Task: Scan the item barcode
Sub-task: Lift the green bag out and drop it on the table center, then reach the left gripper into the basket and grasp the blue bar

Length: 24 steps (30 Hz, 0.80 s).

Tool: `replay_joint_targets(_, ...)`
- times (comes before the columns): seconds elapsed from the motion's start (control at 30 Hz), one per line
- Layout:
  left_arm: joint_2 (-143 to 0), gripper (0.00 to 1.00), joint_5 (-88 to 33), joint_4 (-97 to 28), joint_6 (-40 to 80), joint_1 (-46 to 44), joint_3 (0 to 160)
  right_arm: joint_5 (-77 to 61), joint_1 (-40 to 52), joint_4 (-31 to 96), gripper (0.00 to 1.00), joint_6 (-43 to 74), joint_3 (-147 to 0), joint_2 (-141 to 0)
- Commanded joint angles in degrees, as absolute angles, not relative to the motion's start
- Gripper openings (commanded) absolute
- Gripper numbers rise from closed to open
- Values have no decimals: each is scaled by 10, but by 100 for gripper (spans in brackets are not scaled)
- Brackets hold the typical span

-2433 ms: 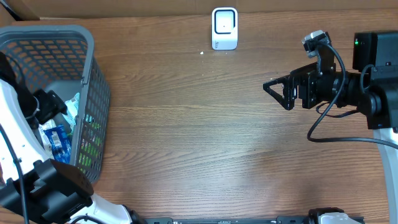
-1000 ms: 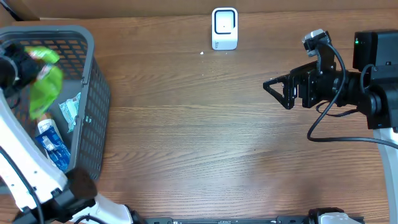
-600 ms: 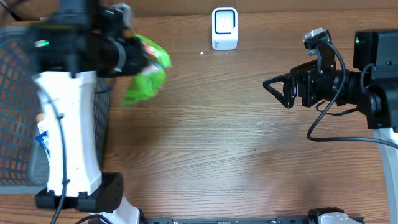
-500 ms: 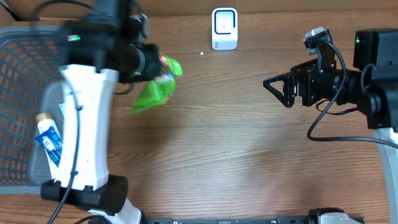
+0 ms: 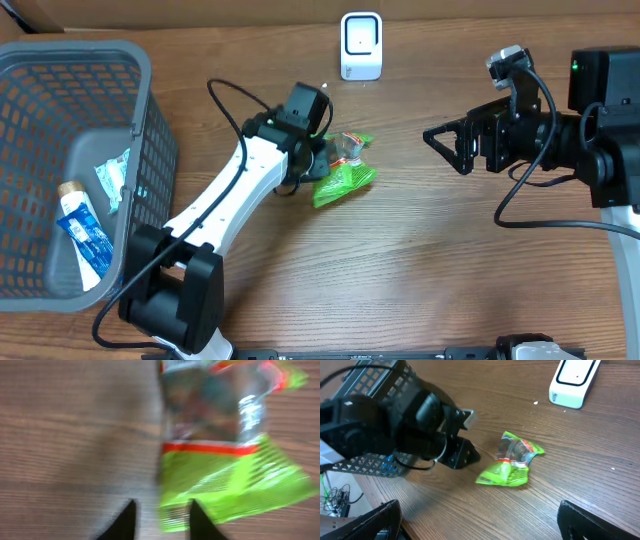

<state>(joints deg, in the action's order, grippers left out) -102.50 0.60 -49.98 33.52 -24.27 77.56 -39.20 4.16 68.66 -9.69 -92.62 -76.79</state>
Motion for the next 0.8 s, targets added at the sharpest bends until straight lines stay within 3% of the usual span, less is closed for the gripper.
replay_joint_targets(0.0,-1019,39,17,-496,323,-240,768,-399,41,686,100,-99,-941,-766)
replay_joint_targets(0.1,-1014,44,17,-532,282,-237,822,-399,41,685,100,-99,-941,-766)
replay_joint_targets(0.4,-1002,45,69,-781,236,-176,1183,-399,41,688,100,-96,-941,-766)
replay_joint_targets(0.57,-995,43,130,-955,227,-91,1336,-400,41,700,100,-86,-941,-766)
replay_joint_targets(0.77,-921,40,77,-968,167,81,1315,-400,41,697,100,-86,-941,-766)
